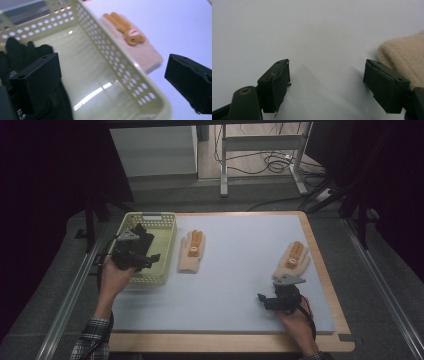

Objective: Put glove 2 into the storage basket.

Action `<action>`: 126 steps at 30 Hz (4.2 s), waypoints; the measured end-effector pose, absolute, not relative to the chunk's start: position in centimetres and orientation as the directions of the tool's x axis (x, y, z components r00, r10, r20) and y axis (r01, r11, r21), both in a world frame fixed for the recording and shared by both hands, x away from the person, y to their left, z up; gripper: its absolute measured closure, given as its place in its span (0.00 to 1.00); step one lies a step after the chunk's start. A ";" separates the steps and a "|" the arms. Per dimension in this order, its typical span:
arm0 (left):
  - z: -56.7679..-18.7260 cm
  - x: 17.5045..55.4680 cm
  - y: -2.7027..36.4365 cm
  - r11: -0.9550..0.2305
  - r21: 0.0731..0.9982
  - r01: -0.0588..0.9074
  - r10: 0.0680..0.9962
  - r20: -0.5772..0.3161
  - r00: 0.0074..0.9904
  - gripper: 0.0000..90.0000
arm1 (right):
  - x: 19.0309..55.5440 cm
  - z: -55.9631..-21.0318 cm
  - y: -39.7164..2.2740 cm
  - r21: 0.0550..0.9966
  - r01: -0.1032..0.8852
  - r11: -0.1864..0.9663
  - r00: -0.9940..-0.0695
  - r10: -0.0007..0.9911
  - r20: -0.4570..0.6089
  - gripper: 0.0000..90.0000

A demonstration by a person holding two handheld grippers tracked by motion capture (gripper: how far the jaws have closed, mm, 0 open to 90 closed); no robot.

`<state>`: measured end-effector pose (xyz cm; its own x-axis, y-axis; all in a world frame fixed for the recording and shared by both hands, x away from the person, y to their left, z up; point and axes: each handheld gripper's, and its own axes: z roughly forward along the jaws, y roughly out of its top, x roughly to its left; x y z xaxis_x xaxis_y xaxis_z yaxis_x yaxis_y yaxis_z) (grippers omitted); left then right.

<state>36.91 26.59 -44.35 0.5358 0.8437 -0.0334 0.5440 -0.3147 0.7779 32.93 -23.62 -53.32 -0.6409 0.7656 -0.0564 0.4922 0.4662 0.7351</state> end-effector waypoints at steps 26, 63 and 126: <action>-46.5 30.0 18.4 -0.420 0.825 0.377 0.698 0.028 0.716 0.02 | 32.9 -53.3 -23.6 0.733 0.495 0.467 -0.640 0.766 -0.056 0.23; -55.1 29.8 15.5 -0.464 0.696 0.547 0.745 -0.027 0.667 0.00 | 32.8 -53.3 -23.5 0.734 0.494 0.466 -0.638 0.768 -0.058 0.23; -55.1 29.9 15.7 -0.434 0.701 0.566 0.770 -0.038 0.637 0.02 | 40.0 -50.6 -33.3 0.730 0.626 0.275 -0.411 0.912 0.009 0.95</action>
<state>29.88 15.73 -55.09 0.6368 0.7701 -0.0378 0.5662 -0.4339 0.7009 40.05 -33.28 -50.57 -0.4109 0.9116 0.0091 0.6261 0.2749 0.7297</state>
